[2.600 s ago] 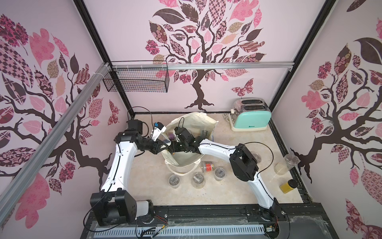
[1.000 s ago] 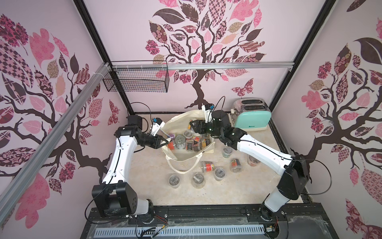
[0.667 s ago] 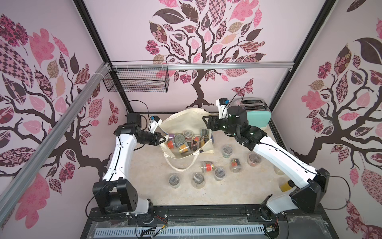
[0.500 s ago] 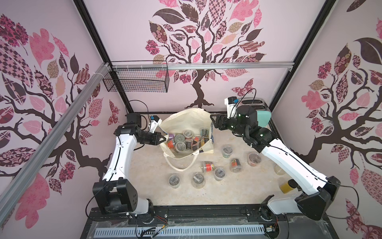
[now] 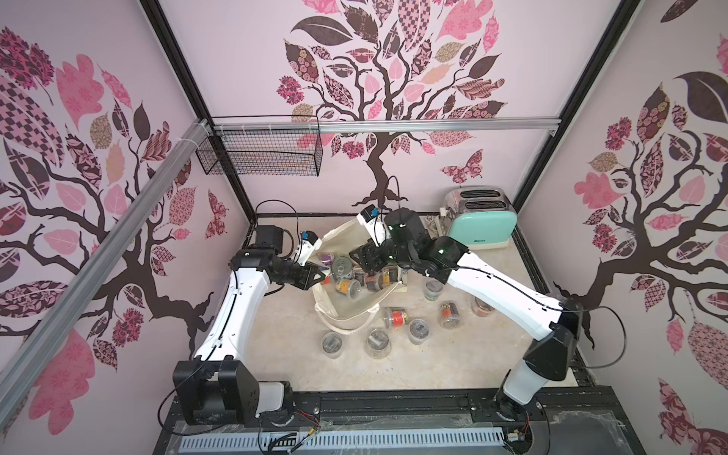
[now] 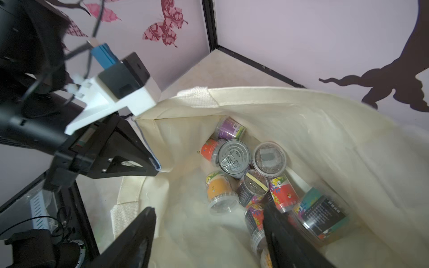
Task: Take out the seed jars from the canvas bag
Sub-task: Pick up the seed jar from the canvas bag.
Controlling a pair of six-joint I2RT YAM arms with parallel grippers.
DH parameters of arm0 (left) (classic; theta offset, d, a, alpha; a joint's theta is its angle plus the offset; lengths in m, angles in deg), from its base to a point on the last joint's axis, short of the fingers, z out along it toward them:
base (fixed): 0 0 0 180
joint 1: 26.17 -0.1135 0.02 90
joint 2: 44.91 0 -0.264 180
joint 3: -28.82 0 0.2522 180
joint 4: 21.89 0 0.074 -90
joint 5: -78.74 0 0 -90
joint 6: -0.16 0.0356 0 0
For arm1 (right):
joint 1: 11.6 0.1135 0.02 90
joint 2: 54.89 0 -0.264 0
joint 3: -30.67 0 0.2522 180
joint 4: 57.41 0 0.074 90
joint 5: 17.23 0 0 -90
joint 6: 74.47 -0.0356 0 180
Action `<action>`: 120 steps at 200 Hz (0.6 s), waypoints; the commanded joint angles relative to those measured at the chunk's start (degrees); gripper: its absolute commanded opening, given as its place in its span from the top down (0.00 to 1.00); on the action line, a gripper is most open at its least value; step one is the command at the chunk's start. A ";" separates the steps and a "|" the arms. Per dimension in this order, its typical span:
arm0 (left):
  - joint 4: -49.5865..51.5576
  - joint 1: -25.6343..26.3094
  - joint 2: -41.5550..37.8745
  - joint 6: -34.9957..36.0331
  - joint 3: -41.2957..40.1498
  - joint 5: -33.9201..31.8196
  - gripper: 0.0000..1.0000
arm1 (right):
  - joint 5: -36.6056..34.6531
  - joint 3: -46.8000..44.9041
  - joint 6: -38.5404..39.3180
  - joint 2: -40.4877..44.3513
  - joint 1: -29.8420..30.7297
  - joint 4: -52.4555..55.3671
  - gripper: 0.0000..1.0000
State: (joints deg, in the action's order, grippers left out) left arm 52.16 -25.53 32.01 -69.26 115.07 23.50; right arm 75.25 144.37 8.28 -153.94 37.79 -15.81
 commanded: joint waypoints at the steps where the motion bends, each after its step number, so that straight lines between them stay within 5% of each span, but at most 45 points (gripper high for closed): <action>1: 0.41 0.23 -0.78 0.02 -1.06 -0.40 1.00 | -3.31 3.18 -5.75 -5.78 0.78 6.80 0.26; 64: 1.78 1.97 0.85 2.61 -2.23 1.31 1.00 | -9.58 -12.89 -7.06 -2.83 1.42 7.34 0.27; 120: 3.48 2.60 1.59 4.97 -2.49 0.22 1.00 | -9.30 -14.78 -5.86 -3.50 1.42 6.88 0.16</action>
State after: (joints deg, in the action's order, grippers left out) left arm 52.73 -23.32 32.23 -65.93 113.69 24.33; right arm 66.22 128.79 1.88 -159.31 39.16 -9.56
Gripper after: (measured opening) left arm 0.058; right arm 0.802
